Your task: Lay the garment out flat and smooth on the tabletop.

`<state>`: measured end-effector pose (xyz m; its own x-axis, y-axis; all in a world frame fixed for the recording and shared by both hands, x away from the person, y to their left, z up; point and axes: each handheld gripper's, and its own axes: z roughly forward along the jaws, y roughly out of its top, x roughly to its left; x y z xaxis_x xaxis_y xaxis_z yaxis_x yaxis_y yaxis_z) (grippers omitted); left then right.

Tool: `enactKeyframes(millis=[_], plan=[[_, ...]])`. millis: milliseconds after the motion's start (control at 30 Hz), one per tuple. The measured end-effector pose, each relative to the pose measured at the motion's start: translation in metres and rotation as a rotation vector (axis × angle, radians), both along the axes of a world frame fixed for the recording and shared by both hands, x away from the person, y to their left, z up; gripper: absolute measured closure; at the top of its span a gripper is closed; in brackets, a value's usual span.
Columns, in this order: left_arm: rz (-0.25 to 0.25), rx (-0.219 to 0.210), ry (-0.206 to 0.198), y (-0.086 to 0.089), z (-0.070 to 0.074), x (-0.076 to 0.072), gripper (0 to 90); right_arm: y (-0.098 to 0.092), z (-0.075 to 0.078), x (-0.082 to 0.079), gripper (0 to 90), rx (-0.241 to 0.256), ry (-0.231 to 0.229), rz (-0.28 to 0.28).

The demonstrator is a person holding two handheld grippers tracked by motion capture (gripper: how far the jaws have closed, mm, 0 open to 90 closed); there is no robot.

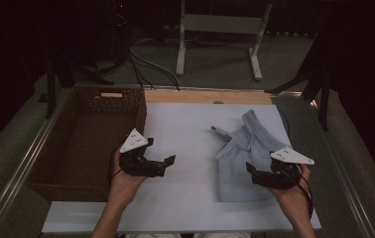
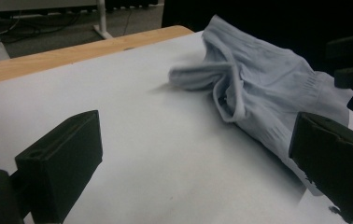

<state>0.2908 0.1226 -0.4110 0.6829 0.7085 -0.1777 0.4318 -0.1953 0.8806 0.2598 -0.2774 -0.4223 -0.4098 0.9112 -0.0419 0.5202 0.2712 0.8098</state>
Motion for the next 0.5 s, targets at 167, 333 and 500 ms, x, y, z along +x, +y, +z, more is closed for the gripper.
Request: enactKeyframes(millis=[167, 333, 500], plan=[[0.001, 0.009, -0.007, -0.001, 0.001, -0.001, 4.5, 0.000, -0.006, 0.002, 11.3, 0.015, 0.004, 0.001], [0.006, 0.040, -0.034, -0.006, 0.003, -0.003, 4.6, 0.001, -0.011, 0.002, 11.3, 0.019, 0.004, 0.007], [0.008, 0.039, -0.037, -0.008, 0.004, -0.002, 4.5, 0.001, -0.016, 0.003, 11.3, 0.028, 0.007, 0.013]])
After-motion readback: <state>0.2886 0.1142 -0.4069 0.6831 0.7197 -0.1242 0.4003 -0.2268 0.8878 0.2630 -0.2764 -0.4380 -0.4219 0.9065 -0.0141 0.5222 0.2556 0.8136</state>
